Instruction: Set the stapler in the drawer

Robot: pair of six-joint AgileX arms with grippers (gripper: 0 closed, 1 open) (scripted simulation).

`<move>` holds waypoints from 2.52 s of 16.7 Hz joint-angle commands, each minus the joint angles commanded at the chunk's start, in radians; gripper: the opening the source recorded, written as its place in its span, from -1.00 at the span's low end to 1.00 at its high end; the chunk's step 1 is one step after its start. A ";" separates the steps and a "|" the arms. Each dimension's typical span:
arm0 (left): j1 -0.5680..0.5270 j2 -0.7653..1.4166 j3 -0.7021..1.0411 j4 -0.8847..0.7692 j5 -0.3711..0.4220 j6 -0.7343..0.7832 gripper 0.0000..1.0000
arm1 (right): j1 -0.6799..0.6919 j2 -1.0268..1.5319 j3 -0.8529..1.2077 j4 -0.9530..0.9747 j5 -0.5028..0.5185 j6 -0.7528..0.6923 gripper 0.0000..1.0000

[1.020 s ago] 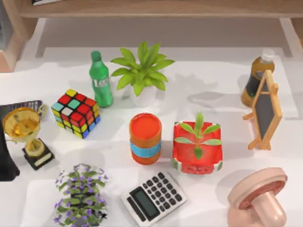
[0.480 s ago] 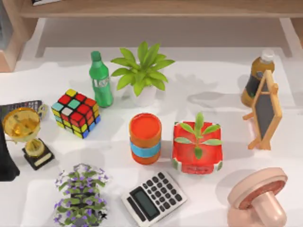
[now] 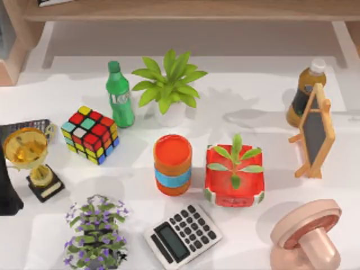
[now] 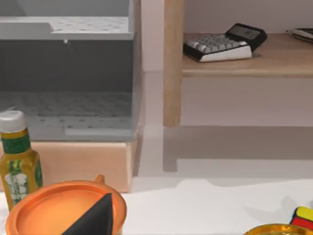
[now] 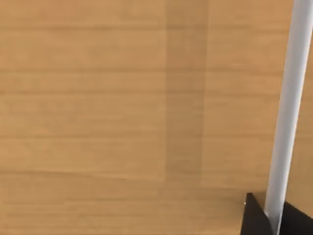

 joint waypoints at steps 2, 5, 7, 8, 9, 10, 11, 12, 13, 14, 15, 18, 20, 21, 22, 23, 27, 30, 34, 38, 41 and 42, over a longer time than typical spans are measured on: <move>0.000 0.000 0.000 0.000 0.000 0.000 1.00 | 0.012 0.014 0.016 -0.013 0.010 -0.004 -1.00; 0.000 0.000 0.000 0.000 0.000 0.000 1.00 | 0.039 0.053 0.118 -0.065 0.041 -0.002 -1.00; 0.000 0.000 0.000 0.000 0.000 0.000 1.00 | 0.057 0.075 0.201 -0.104 0.060 -0.002 -1.00; 0.000 0.000 0.000 0.000 0.000 0.000 1.00 | 0.069 0.089 0.228 -0.127 0.072 -0.002 -1.00; 0.000 0.000 0.000 0.000 0.000 0.000 1.00 | 0.080 0.101 0.244 -0.141 0.082 -0.002 -1.00; 0.000 0.000 0.000 0.000 0.000 0.000 1.00 | 0.085 0.105 0.249 -0.145 0.087 -0.001 -1.00; 0.000 0.000 0.000 0.000 0.000 0.000 1.00 | 0.085 0.105 0.249 -0.145 0.087 -0.001 -1.00; 0.000 0.000 0.000 0.000 0.000 0.000 1.00 | 0.085 0.105 0.249 -0.145 0.087 -0.001 -1.00; 0.000 0.000 0.000 0.000 0.000 0.000 1.00 | 0.079 0.103 0.245 -0.146 0.085 0.001 -1.00; 0.000 0.000 0.000 0.000 0.000 0.000 1.00 | 0.080 0.105 0.248 -0.148 0.085 0.001 -1.00; 0.000 0.000 0.000 0.000 0.000 0.000 1.00 | 0.085 0.114 0.262 -0.156 0.087 0.000 -1.00; 0.000 0.000 0.000 0.000 0.000 0.000 1.00 | 0.106 0.158 0.354 -0.204 0.106 -0.003 -1.00; 0.000 0.000 0.000 0.000 0.000 0.000 1.00 | 0.121 0.192 0.434 -0.246 0.126 -0.004 -1.00; 0.000 0.000 0.000 0.000 0.000 0.000 1.00 | 0.129 0.207 0.471 -0.267 0.135 -0.004 -1.00; 0.000 0.000 0.000 0.000 0.000 0.000 1.00 | 0.135 0.219 0.500 -0.284 0.143 -0.003 -1.00; 0.000 0.000 0.000 0.000 0.000 0.000 1.00 | 0.140 0.227 0.519 -0.297 0.148 -0.002 -1.00; 0.000 0.000 0.000 0.000 0.000 0.000 1.00 | 0.143 0.231 0.528 -0.303 0.151 0.000 -1.00; 0.000 0.000 0.000 0.000 0.000 0.000 1.00 | 0.143 0.231 0.528 -0.303 0.151 0.000 -0.55; 0.000 0.000 0.000 0.000 0.000 0.000 1.00 | 0.143 0.231 0.528 -0.303 0.151 0.000 0.06; 0.000 0.000 0.000 0.000 0.000 0.000 1.00 | 0.143 0.231 0.528 -0.303 0.151 0.000 0.66; 0.000 0.000 0.000 0.000 0.000 0.000 1.00 | 0.143 0.231 0.528 -0.303 0.151 0.000 1.00; 0.000 0.000 0.000 0.000 0.000 0.000 1.00 | 0.143 0.231 0.528 -0.303 0.151 0.000 1.00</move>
